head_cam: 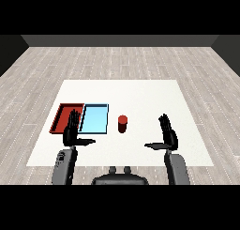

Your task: Pick the red can and put it in the red box

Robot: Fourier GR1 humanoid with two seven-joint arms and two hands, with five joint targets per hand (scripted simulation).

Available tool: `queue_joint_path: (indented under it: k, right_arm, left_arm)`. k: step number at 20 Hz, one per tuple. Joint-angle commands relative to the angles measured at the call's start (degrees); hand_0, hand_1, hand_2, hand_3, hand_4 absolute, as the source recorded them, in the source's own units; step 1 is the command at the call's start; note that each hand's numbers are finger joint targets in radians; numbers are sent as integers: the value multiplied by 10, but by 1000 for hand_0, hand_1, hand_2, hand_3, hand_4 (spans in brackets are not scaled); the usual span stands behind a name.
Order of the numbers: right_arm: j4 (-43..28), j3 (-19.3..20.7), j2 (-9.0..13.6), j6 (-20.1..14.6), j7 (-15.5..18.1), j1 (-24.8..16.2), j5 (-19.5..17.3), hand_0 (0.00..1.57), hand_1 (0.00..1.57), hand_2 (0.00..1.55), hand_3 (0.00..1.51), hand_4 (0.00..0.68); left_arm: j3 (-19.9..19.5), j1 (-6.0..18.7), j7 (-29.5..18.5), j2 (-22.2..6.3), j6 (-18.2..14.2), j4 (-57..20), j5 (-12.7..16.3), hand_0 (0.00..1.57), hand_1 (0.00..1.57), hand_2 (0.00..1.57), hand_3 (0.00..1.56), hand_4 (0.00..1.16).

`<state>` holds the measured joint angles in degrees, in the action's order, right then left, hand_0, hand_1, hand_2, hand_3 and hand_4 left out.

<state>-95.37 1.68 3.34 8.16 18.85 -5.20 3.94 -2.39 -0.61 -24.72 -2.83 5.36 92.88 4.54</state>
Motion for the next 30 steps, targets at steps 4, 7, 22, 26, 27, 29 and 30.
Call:
queue_joint_path:
  k: [4, 7, 22, 26, 27, 29, 30]
  right_arm:
    - [27, -5, -12, 4, 2, 12, 4, 0, 0, 0, 0, 0]
    - [13, -22, -14, -14, -43, 37, -6, 0, 0, 0, 0, 0]
    - [197, -26, -33, -54, -28, 167, 44, 0, 0, 0, 0, 0]
    - [201, -76, -33, -87, -6, 151, 72, 0, 0, 0, 0, 0]
    - [243, -62, -33, -80, 3, 174, 76, 0, 0, 0, 0, 0]
    - [255, -91, -33, -102, 27, 168, 86, 0, 0, 0, 0, 0]
    - [233, -102, -33, -115, 2, 176, 88, 0, 0, 0, 0, 0]
  left_arm:
    - [-1, -22, -37, 0, 11, -4, -4, 0, 0, 0, 0, 0]
    - [6, -21, -4, 12, -10, 24, -5, 0, 0, 0, 0, 0]
    - [-31, -7, -4, -14, 24, 5, 36, 0, 0, 0, 0, 0]
    - [12, -14, 18, 22, -18, 38, 1, 0, 0, 0, 0, 0]
    - [-10, -21, -41, 3, 14, -13, 9, 0, 0, 0, 0, 0]
    - [20, 17, -19, 27, -47, -20, -10, 0, 0, 0, 0, 0]
    - [1, 1, 31, 16, -31, 34, 7, 0, 0, 0, 0, 0]
